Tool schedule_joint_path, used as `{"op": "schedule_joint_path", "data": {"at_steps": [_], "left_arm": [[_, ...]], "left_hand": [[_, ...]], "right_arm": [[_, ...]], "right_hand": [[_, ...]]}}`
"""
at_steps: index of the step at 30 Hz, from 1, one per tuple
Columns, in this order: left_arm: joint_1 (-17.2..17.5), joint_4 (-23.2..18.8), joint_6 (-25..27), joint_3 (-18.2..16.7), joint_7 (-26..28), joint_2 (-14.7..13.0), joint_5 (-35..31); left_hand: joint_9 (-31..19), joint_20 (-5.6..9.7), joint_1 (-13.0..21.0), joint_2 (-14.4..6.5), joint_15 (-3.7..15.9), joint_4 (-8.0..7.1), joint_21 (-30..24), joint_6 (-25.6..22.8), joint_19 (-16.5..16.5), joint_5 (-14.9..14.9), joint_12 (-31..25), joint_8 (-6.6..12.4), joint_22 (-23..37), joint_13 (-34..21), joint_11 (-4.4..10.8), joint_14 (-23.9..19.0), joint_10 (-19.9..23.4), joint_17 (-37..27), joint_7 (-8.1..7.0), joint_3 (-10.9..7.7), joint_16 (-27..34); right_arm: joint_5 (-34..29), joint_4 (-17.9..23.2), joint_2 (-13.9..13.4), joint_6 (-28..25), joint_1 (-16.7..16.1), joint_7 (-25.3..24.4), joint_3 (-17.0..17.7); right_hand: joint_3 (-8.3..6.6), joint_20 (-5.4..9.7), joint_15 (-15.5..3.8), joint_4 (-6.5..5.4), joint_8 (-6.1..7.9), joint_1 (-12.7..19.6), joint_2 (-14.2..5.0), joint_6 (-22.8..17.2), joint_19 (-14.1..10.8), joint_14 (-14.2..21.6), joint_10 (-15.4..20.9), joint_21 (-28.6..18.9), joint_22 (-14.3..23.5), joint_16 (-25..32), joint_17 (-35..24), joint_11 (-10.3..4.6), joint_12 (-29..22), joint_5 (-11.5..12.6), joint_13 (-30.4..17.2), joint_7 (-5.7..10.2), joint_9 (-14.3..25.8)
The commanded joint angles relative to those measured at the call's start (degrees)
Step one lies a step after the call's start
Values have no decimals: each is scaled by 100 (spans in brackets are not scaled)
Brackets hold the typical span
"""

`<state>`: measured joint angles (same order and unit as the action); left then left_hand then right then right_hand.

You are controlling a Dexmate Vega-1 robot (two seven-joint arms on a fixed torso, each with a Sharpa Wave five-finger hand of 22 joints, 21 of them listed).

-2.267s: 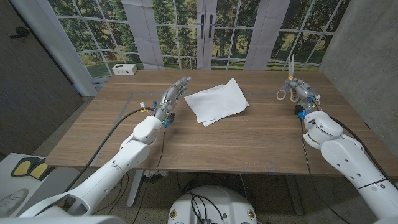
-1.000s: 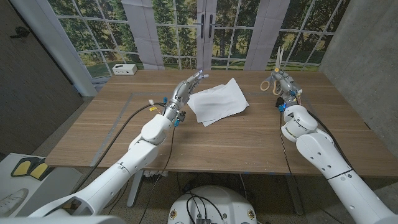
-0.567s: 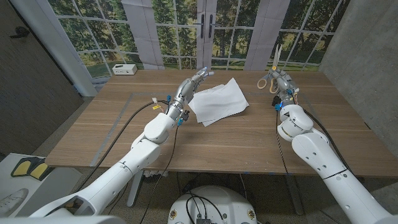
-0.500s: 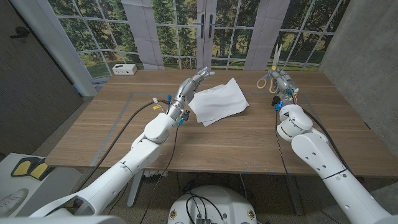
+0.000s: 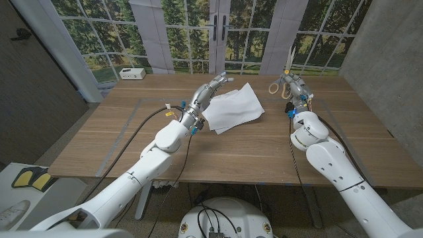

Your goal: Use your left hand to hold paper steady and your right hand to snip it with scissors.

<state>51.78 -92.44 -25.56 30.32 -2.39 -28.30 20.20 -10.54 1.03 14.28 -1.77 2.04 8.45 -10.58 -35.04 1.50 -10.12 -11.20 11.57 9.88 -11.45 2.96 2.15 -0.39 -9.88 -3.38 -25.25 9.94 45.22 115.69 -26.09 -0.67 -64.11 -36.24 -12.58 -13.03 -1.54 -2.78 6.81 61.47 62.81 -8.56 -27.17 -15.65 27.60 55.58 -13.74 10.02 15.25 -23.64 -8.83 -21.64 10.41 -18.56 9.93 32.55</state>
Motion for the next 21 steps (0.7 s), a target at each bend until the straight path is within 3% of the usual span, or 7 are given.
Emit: {"op": "schedule_joint_path", "data": {"at_steps": [1, 15, 21], "left_arm": [[-117, -56, 69, 200, 56, 4, -340], [-22, -168, 139, 254, 576, 52, -1000], [-27, -333, 351, 291, 771, -32, -1431]], "left_hand": [[-9, -15, 40, 20, 296, -1, -3, 135, -67, 1, 14, -61, 15, -18, 11, 92, -96, -4, -2, 7, -6], [-7, -59, 148, 1, 258, 45, -2, 350, -129, -10, -2, -125, 10, -12, 7, 192, -165, -3, 20, -22, -2], [-7, -117, 406, 15, 216, 160, 1, 468, -167, -25, -1, -114, 1, -9, 20, 289, -256, -4, -12, -94, -4]], "right_arm": [[-5, 18, 30, 122, -22, 139, -81], [-222, 97, 57, 210, -70, 82, -189], [-134, 115, 90, 192, -81, 114, -184]], "right_hand": [[-25, -2, -1033, -59, 44, 98, -213, 18, -16, -19, 167, 32, 6, -5, 0, -146, -15, 20, -9, 3, 18], [-24, -11, -1026, -74, 108, 101, -214, 43, -11, -32, 166, 75, 6, -5, 11, -133, -4, 22, -6, -1, -11], [-25, -16, -1014, -84, 130, 100, -219, 50, -2, -40, 156, 93, 7, -4, 13, -124, 4, 23, -6, -16, -28]]}}
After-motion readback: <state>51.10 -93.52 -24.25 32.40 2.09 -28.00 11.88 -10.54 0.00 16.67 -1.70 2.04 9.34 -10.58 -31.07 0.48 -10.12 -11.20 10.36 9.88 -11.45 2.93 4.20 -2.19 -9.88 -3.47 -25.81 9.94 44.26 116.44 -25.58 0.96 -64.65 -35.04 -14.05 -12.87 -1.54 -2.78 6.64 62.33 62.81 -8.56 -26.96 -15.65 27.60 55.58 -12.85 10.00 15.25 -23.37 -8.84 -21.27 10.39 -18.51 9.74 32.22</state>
